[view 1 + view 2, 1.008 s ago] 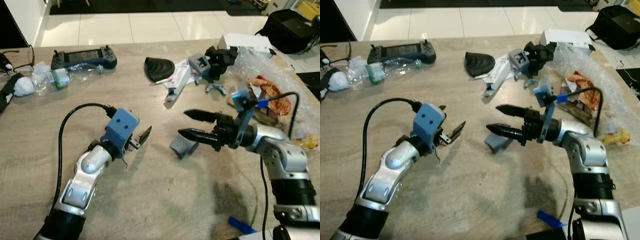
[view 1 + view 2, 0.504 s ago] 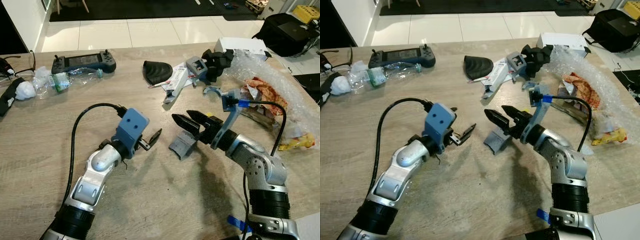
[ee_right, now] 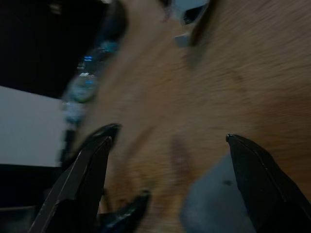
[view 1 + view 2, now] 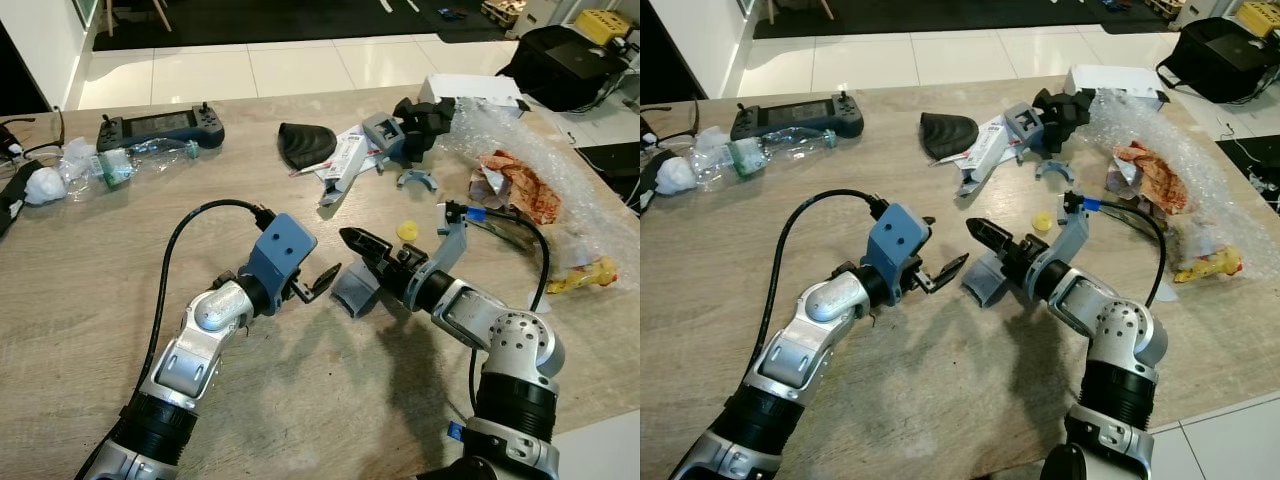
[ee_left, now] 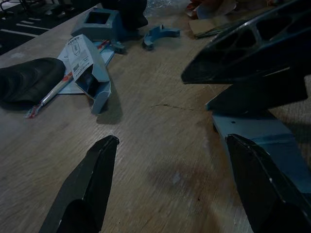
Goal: Picking trash to rubbish bin
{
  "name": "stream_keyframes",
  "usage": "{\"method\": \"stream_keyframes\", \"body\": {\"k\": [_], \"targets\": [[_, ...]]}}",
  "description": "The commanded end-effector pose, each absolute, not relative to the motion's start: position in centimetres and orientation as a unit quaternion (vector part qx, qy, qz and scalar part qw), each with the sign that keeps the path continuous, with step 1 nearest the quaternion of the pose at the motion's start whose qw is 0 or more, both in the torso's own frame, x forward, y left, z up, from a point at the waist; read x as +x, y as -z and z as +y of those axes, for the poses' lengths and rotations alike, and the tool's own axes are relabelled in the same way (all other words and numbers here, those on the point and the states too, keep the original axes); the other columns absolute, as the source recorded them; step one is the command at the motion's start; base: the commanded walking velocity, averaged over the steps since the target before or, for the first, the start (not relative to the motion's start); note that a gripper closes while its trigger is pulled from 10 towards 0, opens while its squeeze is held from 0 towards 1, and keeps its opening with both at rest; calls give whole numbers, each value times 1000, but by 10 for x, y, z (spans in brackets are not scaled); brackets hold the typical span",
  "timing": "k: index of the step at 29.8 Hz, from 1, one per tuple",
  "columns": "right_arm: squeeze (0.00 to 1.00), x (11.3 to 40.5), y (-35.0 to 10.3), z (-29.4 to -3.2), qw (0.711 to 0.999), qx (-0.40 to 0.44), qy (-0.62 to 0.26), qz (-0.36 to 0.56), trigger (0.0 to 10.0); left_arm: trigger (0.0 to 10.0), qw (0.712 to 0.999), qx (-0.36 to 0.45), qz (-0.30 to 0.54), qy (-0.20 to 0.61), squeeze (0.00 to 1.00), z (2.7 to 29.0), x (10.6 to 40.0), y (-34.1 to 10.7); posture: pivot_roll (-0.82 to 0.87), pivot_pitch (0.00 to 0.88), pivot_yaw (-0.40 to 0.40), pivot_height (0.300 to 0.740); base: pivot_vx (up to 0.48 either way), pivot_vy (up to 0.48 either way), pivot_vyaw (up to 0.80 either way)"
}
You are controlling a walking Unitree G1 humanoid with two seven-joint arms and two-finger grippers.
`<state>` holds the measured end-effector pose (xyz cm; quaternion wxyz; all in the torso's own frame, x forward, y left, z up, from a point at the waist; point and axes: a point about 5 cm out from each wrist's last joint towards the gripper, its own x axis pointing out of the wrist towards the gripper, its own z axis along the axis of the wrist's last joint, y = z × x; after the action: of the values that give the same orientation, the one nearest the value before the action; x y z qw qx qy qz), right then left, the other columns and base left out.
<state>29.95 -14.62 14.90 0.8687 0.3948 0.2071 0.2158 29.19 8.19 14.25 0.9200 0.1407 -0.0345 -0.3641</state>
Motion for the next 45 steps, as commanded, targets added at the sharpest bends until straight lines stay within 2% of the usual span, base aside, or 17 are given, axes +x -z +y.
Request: {"method": "stream_keyframes", "body": {"k": [1,3,7,9,11,15,19,27,33,34,39,45], "targets": [[0,297,-149,-158,890,367,-177,203,10000,10000,920,144,-29,364,0,81,292,-139,-74,122,-37,740,0,0,0],[0,295,-158,-168,908,346,-152,179,10000,10000,923,149,-33,352,0,85,294,-139,-75,125,-36,740,0,0,0],[0,284,-162,-177,922,309,-140,184,10000,10000,930,152,-39,331,0,90,297,-141,-76,129,-35,740,0,0,0],[0,277,-168,-189,919,325,-136,175,10000,10000,936,147,-42,318,0,93,299,-142,-78,129,-32,740,0,0,0],[0,277,-168,-189,919,325,-136,175,10000,10000,936,147,-42,318,0,93,299,-142,-78,129,-32,740,0,0,0],[0,264,-172,-198,899,359,-159,195,10000,10000,935,147,-40,322,0,93,300,-142,-84,128,-27,740,0,0,0],[0,243,-157,-188,865,379,-194,265,10000,10000,929,149,-36,337,0,90,299,-140,-88,128,-24,740,0,0,0],[0,228,-136,-180,833,426,-189,298,10000,10000,924,145,-35,352,0,86,297,-140,-82,126,-25,740,0,0,0],[0,235,-133,-183,830,444,-150,303,10000,10000,926,131,-33,352,0,85,297,-138,-82,123,-21,740,0,0,0],[0,246,-133,-177,818,464,-153,302,10000,10000,923,122,-27,364,0,78,296,-135,-79,121,-12,740,0,0,0],[0,259,-135,-162,806,477,-169,306,10000,10000,914,111,-14,391,0,70,292,-131,-76,118,-9,740,0,0,0],[0,276,-142,-144,791,485,-202,314,10000,10000,878,125,9,462,0,64,285,-126,-73,121,-14,740,0,0,0]]}}
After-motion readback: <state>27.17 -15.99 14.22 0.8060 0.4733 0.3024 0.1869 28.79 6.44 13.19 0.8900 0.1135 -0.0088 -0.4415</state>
